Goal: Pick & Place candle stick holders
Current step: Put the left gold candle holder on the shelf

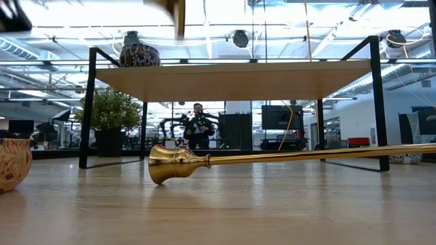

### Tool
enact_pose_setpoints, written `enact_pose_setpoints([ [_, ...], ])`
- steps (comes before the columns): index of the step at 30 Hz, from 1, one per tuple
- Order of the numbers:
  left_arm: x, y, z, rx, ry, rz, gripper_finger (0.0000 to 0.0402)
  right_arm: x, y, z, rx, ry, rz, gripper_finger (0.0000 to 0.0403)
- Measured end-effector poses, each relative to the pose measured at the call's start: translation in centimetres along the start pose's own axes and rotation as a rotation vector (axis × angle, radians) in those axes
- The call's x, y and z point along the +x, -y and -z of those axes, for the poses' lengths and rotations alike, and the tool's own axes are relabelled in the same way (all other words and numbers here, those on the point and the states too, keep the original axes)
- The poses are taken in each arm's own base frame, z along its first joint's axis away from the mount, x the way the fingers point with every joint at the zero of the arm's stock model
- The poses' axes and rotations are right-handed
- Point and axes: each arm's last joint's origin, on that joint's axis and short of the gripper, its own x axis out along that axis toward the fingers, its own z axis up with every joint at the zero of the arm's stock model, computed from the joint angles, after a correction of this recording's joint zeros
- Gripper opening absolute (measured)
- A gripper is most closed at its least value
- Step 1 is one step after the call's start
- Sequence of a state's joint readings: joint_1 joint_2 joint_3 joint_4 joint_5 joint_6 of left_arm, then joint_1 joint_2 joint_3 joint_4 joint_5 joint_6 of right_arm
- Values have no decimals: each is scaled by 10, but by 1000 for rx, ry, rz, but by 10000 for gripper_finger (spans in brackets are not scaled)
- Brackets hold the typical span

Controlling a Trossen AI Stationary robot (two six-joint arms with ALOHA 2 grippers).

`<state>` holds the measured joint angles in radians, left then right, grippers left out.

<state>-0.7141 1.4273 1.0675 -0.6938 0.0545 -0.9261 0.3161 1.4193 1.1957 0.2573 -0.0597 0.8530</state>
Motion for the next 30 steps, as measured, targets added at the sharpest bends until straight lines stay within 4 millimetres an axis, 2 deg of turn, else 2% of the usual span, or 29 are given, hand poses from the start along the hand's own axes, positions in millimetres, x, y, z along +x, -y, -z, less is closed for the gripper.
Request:
enact_pose_setpoints([
  [7, -31, 15, -31, 72, -38, 230, 14, -1, -6, 3, 66, -155, -156, 219],
  [16, -59, 1, -71, 98, -40, 421, 14, 0, -3, 4, 151, -224, -169, 219],
  [22, -74, -2, -94, 130, -9, 633, 14, 7, 7, 12, 157, -316, -166, 219],
  [25, -78, 1, -99, 134, -1, 710, 14, 9, 7, 12, 101, -291, -172, 219],
  [30, -80, 6, -99, 178, 16, 751, 14, 11, 7, 0, -9, -94, -140, 219],
])
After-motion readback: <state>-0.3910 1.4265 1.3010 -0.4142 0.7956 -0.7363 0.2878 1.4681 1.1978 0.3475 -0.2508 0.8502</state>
